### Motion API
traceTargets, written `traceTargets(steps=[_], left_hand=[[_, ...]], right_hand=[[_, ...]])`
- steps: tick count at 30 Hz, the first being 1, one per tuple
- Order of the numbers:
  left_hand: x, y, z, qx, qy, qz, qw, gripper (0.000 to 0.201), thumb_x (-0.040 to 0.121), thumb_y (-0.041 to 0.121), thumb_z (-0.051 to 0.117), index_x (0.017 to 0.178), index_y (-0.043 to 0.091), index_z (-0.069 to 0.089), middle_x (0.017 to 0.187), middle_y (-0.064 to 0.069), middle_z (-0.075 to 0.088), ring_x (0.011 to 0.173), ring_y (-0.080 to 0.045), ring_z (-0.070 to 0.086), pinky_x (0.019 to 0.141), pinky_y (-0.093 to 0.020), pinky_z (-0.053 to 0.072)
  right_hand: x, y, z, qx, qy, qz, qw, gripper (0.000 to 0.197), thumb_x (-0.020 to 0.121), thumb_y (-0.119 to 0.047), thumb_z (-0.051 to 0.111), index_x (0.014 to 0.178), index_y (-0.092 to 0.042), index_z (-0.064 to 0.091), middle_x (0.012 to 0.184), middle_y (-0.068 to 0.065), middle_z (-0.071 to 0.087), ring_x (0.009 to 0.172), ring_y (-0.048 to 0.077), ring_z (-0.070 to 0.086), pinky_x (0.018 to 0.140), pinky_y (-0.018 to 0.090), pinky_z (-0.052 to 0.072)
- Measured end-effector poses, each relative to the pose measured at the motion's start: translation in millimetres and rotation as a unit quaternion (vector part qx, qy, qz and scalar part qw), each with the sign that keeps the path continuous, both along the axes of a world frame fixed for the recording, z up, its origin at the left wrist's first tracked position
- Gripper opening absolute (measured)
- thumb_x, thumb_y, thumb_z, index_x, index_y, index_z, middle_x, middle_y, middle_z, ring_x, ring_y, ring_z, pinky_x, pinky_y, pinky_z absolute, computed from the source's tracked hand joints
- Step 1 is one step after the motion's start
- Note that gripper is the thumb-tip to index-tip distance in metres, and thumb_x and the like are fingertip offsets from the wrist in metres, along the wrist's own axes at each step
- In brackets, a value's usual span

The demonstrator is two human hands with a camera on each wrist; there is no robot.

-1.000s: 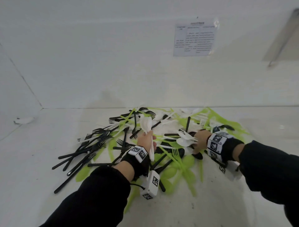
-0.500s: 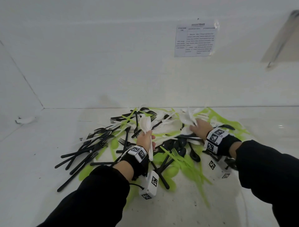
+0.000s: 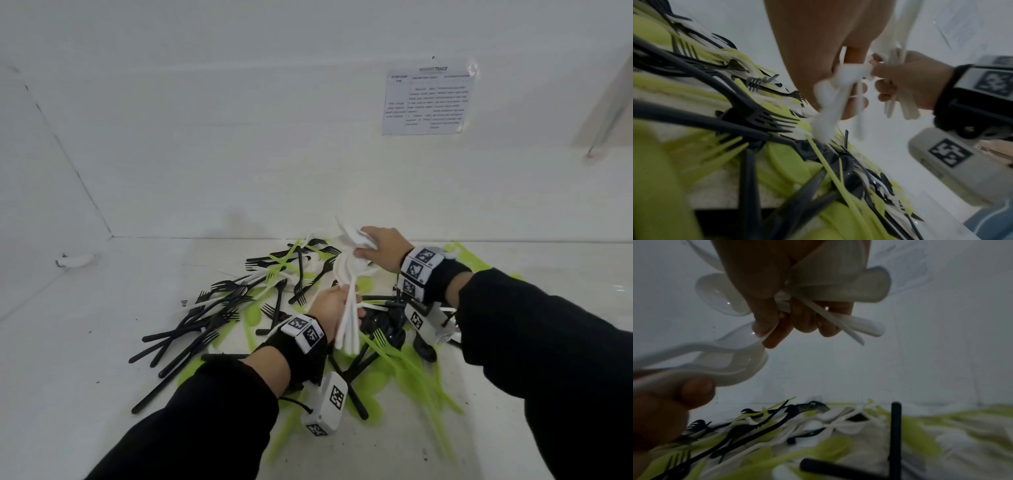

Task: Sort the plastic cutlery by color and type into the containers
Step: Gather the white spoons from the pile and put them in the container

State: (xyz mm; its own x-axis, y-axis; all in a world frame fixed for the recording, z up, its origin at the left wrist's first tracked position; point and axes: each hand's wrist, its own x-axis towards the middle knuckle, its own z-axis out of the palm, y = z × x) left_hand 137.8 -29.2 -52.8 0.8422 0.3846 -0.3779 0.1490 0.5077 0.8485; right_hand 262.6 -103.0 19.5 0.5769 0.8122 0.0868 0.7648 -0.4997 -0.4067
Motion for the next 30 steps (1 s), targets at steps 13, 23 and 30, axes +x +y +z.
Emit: traceTargets(steps=[13,23,30], left_hand=[[2.8,8.3,-17.9,0.019,0.039,0.006,0.999,0.037,0.103,0.037,0.028,0.085,0.014,0.051,0.041,0.005,0.046,0.033,-0.009,0.039,0.040,-0.013,0.031],[1.3,-2.3,-22.8,0.079,0.030,0.012,0.996,0.032,0.101,0.038,0.035,0.087,0.014,0.051,0.053,0.003,0.044,0.034,-0.006,0.039,0.041,-0.018,0.034],[-2.0,-4.0,-30.0,0.027,0.013,0.038,0.999,0.021,0.100,0.025,0.042,0.086,0.010,0.042,0.063,-0.003,0.042,0.032,-0.010,0.038,0.037,-0.016,0.036]], right_hand=[[-1.9,16.5,-29.3,0.020,0.034,0.025,0.999,0.032,0.088,-0.025,0.061,0.115,-0.010,0.058,0.113,0.010,0.063,0.110,0.029,0.055,0.083,0.029,0.040],[2.1,21.0,-48.7,0.016,0.110,0.013,0.994,0.038,0.091,-0.024,0.057,0.125,-0.008,0.053,0.120,0.012,0.060,0.112,0.027,0.054,0.083,0.026,0.035],[-4.4,18.8,-56.6,0.025,0.162,-0.014,0.986,0.033,0.091,-0.031,0.057,0.110,-0.004,0.057,0.100,0.014,0.062,0.093,0.028,0.058,0.079,0.030,0.039]])
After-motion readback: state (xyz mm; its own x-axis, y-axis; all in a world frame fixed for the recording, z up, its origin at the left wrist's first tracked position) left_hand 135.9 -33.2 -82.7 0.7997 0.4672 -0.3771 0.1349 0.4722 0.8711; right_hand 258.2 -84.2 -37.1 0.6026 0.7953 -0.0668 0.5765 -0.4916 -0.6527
